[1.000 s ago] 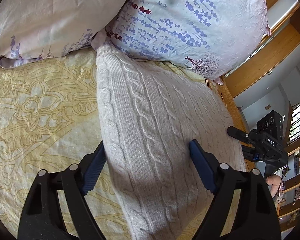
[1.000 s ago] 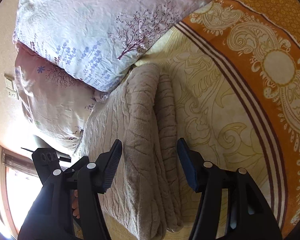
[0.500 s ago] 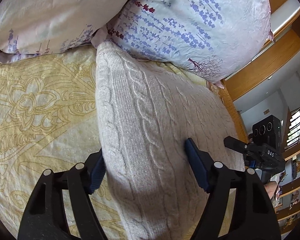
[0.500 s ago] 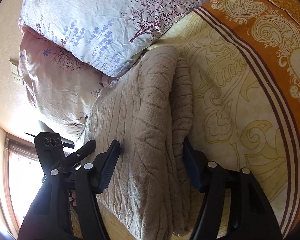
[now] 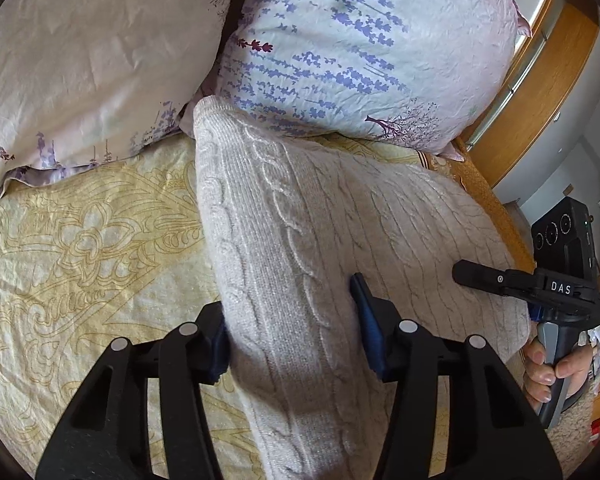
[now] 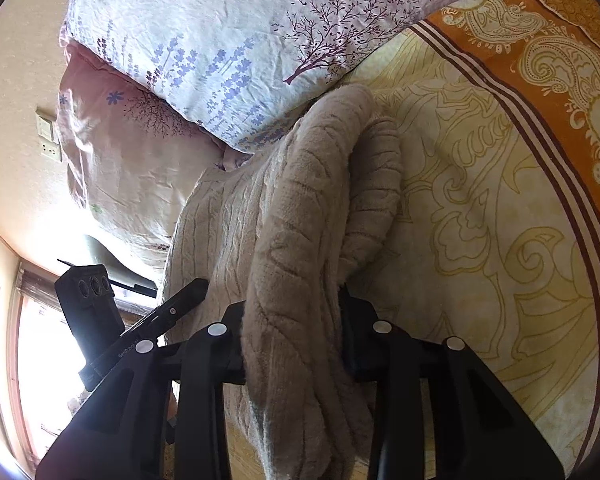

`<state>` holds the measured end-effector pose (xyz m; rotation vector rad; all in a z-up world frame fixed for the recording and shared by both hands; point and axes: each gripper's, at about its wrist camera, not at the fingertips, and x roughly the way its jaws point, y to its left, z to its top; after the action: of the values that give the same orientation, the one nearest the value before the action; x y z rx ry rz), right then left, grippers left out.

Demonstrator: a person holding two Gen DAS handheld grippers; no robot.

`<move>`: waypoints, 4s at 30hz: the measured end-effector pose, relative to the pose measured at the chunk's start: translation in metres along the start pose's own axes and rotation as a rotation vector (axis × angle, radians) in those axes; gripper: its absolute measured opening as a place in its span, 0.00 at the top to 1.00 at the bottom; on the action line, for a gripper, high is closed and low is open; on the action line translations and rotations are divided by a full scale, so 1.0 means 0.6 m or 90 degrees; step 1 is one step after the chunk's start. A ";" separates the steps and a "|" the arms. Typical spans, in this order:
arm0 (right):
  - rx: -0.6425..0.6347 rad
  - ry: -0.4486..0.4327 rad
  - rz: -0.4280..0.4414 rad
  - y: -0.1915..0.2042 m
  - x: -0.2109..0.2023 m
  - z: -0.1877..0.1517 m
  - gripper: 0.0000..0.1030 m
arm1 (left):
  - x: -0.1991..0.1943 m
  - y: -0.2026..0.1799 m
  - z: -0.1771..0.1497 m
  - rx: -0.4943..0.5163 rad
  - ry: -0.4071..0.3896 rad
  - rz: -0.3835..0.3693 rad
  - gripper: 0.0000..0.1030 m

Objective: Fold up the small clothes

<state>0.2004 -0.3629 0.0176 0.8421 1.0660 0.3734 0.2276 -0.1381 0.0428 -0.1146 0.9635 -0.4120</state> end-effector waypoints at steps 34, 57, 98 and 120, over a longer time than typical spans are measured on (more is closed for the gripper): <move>-0.124 0.084 -0.001 0.162 0.157 -0.105 0.63 | -0.182 0.271 -0.128 -0.109 -0.045 0.034 0.38; -0.012 0.051 0.009 0.159 0.190 0.035 0.65 | -0.158 0.201 -0.029 -0.055 -0.033 0.063 0.62; -0.047 0.017 0.013 0.139 0.107 -0.006 0.65 | -0.241 0.264 -0.058 -0.024 -0.140 0.053 0.88; -0.160 -0.004 -0.016 0.190 0.072 -0.090 0.89 | -0.233 0.269 -0.147 -0.070 -0.034 -0.010 0.73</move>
<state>0.1862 -0.2390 0.0658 0.6044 0.9986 0.4723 0.1326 0.0719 0.0562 -0.2326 0.9333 -0.3685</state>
